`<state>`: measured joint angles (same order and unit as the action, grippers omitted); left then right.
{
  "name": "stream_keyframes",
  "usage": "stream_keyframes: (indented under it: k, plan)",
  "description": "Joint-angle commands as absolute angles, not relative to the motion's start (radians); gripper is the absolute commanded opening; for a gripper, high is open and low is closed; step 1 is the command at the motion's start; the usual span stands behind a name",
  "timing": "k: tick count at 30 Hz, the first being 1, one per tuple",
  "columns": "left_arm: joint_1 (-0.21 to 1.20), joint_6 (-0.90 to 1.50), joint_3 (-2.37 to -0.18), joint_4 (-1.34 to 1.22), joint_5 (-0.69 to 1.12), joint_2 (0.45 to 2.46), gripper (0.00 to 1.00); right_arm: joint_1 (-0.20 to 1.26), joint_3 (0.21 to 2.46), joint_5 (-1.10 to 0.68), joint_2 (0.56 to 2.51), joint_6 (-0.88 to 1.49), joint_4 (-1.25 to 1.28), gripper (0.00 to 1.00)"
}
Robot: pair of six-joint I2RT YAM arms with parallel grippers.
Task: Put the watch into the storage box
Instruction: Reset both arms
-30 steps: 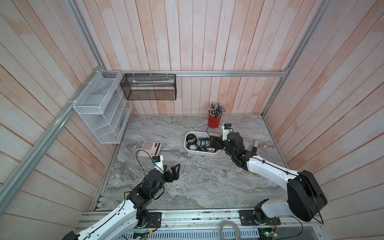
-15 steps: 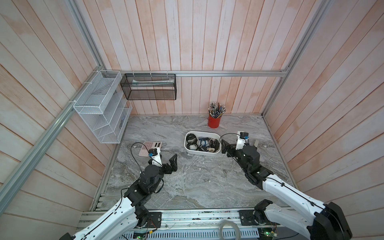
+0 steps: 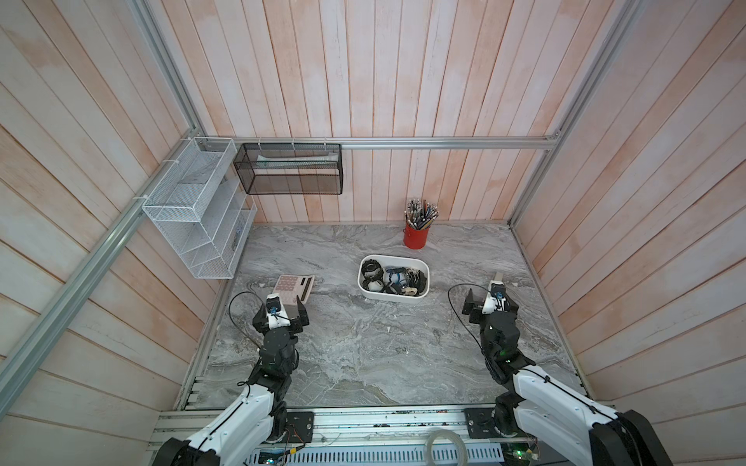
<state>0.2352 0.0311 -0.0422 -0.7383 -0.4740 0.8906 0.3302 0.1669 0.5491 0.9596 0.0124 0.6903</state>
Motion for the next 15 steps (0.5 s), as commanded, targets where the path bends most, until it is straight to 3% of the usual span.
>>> stream_keyframes:
  k: [1, 8, 11, 15]
  plan:
    - [0.167, 0.037, -0.043, -1.024, -0.302, 1.069, 1.00, 0.274, 0.162, 0.498, 1.034, -0.019, 0.885, 0.98]
    - [0.103, -0.038, -0.188, -1.139, -0.209, 1.364, 1.00, 0.143, 0.120, 0.377, 1.305, -0.006, 1.247, 0.98]
    - [0.066, -0.014, -0.170, -1.256, -0.183, 1.449, 1.00, 0.127, 0.159, 0.331, 1.356, -0.049, 1.229, 0.98]
    - [0.042, -0.001, -0.215, -1.294, -0.158, 1.568, 1.00, 0.082, 0.141, 0.320, 1.502, -0.012, 1.408, 0.98]
